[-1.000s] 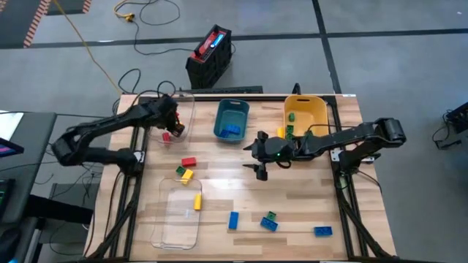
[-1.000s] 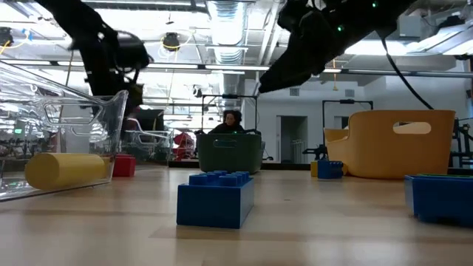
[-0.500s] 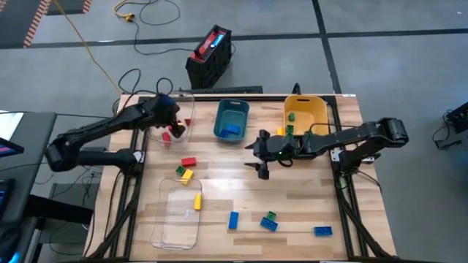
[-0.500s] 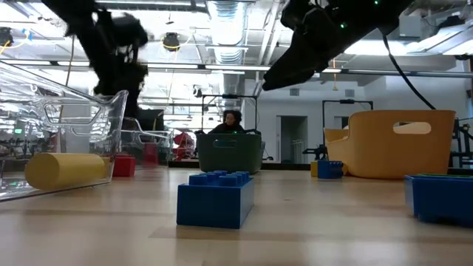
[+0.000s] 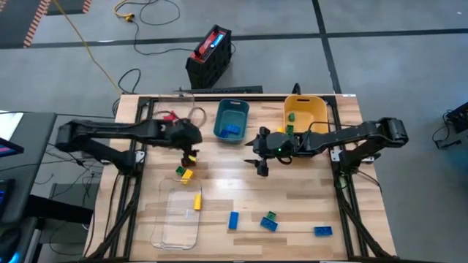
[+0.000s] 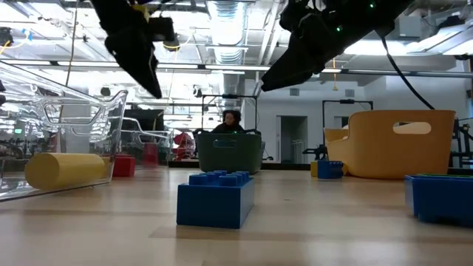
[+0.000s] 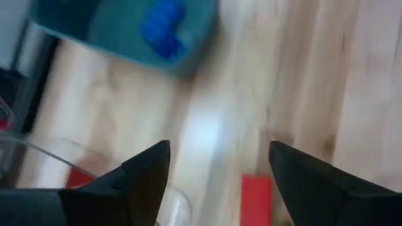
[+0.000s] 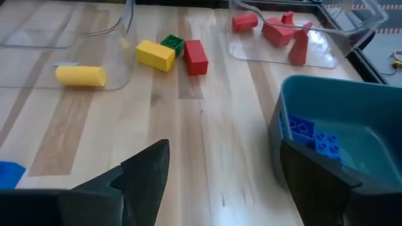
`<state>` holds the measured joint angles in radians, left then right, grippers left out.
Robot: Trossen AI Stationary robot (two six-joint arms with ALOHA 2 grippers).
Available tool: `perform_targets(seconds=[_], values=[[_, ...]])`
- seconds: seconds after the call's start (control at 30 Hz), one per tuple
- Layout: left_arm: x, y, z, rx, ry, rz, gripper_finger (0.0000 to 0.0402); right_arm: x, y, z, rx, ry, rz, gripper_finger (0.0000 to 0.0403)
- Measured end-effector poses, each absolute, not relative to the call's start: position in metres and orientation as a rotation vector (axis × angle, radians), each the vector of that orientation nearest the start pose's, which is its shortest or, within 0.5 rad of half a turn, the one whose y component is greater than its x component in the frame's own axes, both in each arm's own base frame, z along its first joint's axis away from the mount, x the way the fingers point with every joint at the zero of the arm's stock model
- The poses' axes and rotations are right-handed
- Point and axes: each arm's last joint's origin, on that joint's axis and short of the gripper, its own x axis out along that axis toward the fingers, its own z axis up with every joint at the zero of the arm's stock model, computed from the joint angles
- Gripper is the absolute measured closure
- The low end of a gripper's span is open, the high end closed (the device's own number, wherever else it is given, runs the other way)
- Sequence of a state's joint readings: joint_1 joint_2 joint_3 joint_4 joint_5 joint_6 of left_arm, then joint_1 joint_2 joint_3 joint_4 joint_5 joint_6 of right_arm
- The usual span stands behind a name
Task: Sort blocks
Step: Put the green game piece into the yellow bin
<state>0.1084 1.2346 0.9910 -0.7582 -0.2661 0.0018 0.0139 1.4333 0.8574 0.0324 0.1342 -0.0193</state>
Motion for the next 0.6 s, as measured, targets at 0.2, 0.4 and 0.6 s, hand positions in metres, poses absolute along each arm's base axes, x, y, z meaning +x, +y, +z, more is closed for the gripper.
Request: perform_targets(seconds=[0.2, 0.4, 0.6], values=[[0.266, 0.016, 0.256, 0.123, 1.165, 0.274, 0.015, 0.295, 0.003, 0.226, -0.017, 0.635, -0.115, 0.0094], [0.283, -0.009, 0.25, 0.331, 1.127, 0.308, 0.0153, 0.276, 0.015, 0.22, -0.061, 0.919, -0.087, 0.01], [0.291, -0.016, 0.255, 0.384, 1.013, 0.347, 0.0153, 0.275, 0.061, 0.224, -0.018, 1.029, 0.053, 0.0112]])
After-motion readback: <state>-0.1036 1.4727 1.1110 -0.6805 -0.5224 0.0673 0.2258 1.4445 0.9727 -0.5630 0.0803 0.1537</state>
